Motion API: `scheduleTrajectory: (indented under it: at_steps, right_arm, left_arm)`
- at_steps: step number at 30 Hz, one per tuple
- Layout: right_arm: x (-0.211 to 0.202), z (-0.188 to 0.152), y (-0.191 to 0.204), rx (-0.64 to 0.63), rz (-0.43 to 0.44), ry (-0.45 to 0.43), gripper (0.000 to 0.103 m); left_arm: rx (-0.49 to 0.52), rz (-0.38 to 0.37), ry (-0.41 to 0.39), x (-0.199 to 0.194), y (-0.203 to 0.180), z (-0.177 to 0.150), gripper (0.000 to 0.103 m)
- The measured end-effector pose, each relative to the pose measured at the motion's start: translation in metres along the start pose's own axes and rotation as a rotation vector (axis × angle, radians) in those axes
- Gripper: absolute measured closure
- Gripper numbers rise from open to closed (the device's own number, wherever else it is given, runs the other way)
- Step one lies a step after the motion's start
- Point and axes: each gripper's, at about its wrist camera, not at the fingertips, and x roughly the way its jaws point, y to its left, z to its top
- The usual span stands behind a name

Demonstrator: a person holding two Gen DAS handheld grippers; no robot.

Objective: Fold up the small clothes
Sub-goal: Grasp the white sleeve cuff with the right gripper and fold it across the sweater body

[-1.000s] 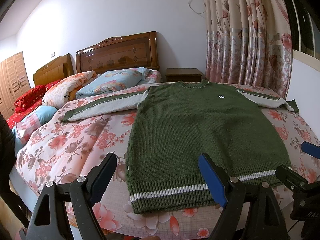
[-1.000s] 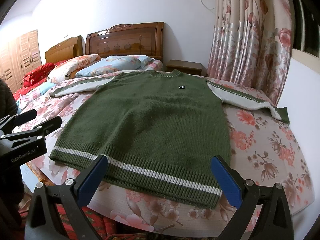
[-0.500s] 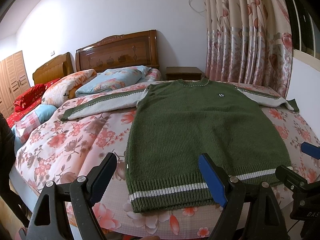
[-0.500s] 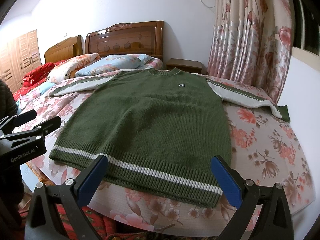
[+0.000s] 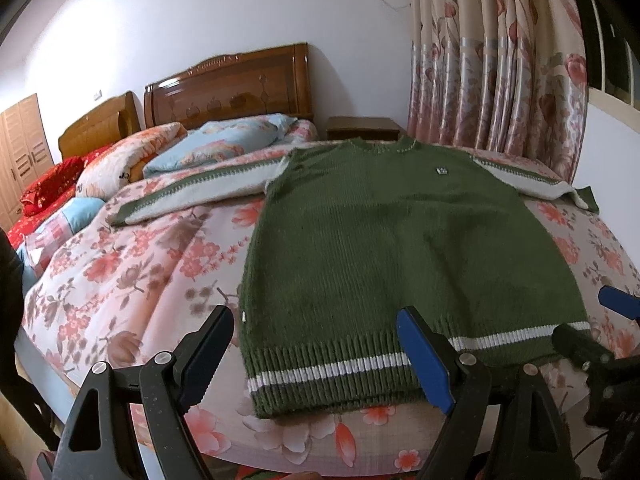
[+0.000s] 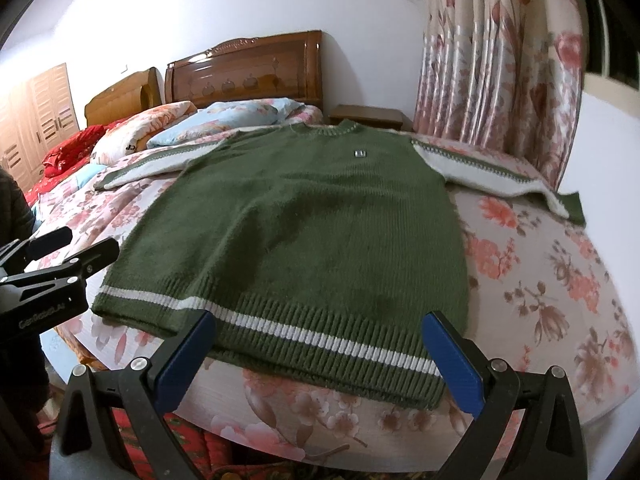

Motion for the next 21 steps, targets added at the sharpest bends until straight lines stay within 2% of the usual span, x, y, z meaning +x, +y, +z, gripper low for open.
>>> scheduleTrajectory:
  at_steps: [4,7,10,11,14,15,16,18,21]
  right_arm:
    - [-0.004,0.004,-0.018,0.063,0.025,-0.050,0.000]
    - [-0.001,0.018,-0.045,0.105,-0.015,-0.064,0.000]
    - [0.016,0.039,-0.089,0.153,-0.092,-0.071,0.000]
    - [0.028,0.049,-0.112,0.195,-0.121,-0.050,0.000]
    - [0.062,0.073,-0.183,0.387,-0.117,-0.001,0.000]
    - [0.074,0.080,-0.211,0.475,-0.128,0.012,0.000]
    - [0.082,0.083,-0.231,0.540,-0.134,0.015,0.000]
    - [0.102,0.091,-0.280,0.695,-0.111,-0.002,0.000]
    - [0.128,0.097,-0.324,0.846,-0.047,-0.030,0.000]
  left_arm:
    - [0.034,-0.010,0.023,0.017,-0.002,0.008,0.018]
    - [0.075,-0.025,0.018,0.038,-0.008,0.030,0.018]
    - [0.124,-0.046,0.020,0.076,-0.020,0.063,0.018]
    - [0.141,-0.042,0.021,0.090,-0.024,0.073,0.018]
    - [0.179,0.006,0.065,0.152,-0.039,0.107,0.020]
    - [0.170,0.013,0.097,0.171,-0.041,0.115,0.028]
    - [0.160,0.010,0.126,0.186,-0.040,0.121,0.032]
    - [0.123,-0.006,0.193,0.215,-0.036,0.129,0.033]
    - [0.038,-0.062,0.177,0.226,-0.024,0.130,0.028]
